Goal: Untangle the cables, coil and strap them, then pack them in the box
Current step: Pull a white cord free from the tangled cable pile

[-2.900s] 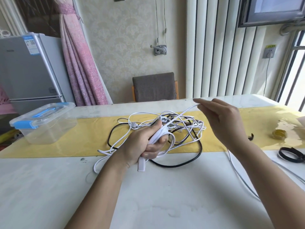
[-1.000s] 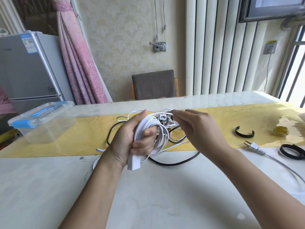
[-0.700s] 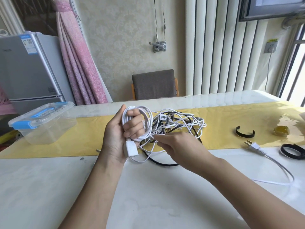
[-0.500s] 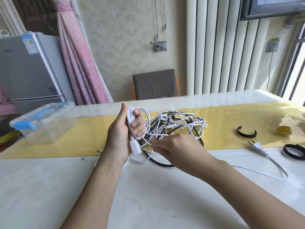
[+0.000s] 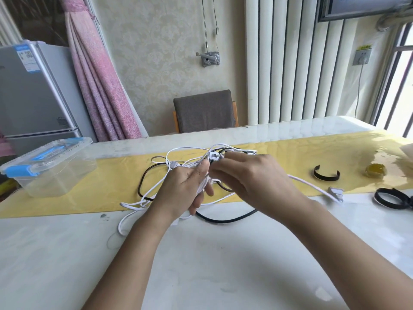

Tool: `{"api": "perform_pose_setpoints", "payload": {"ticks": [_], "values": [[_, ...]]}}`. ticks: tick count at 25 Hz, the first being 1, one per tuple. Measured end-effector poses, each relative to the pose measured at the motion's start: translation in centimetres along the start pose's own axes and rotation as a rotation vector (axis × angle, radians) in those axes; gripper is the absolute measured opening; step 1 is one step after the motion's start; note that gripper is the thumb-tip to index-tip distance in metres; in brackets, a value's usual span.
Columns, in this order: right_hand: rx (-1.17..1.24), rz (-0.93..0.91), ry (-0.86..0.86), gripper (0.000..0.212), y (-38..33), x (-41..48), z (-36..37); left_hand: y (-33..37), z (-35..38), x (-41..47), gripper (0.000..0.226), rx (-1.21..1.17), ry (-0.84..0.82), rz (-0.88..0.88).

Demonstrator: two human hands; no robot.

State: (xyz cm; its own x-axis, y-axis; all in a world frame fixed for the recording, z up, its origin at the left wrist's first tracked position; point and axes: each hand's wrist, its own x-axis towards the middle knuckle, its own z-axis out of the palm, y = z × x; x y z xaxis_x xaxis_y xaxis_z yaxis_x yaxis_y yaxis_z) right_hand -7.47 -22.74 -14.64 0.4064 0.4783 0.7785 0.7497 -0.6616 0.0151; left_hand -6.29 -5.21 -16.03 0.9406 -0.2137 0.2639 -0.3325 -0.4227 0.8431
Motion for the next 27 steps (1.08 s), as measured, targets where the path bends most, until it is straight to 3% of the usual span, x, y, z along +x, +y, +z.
{"api": "perform_pose_setpoints", "payload": {"ticks": [8, 11, 14, 15, 21, 27], "values": [[-0.028, 0.357, 0.299, 0.027, 5.3, -0.8, -1.4, 1.3, -0.2, -0.5, 0.063, -0.392, -0.324, -0.180], [-0.038, 0.513, 0.264, 0.023, 7.3, -1.6, -1.2, 1.2, -1.0, -0.1, 0.059, -0.752, -0.507, -0.206], [-0.034, 0.532, 0.159, 0.020, 7.3, -2.0, -0.1, 0.6, -1.9, 0.8, 0.055, -1.233, -0.822, -0.061], [-0.026, 0.525, 0.125, 0.019, 7.0, -2.0, 0.3, 0.5, -2.1, 0.9, 0.055, -1.360, -0.831, -0.039], [0.000, 0.442, -0.028, 0.017, 5.0, -1.7, 1.5, -0.1, -3.2, 0.7, 0.036, -1.770, -0.501, 0.017], [0.095, 0.143, -0.223, 0.021, 1.5, -1.1, 2.4, -1.7, -4.9, 1.5, 0.054, -1.892, -0.230, 0.080]]}}
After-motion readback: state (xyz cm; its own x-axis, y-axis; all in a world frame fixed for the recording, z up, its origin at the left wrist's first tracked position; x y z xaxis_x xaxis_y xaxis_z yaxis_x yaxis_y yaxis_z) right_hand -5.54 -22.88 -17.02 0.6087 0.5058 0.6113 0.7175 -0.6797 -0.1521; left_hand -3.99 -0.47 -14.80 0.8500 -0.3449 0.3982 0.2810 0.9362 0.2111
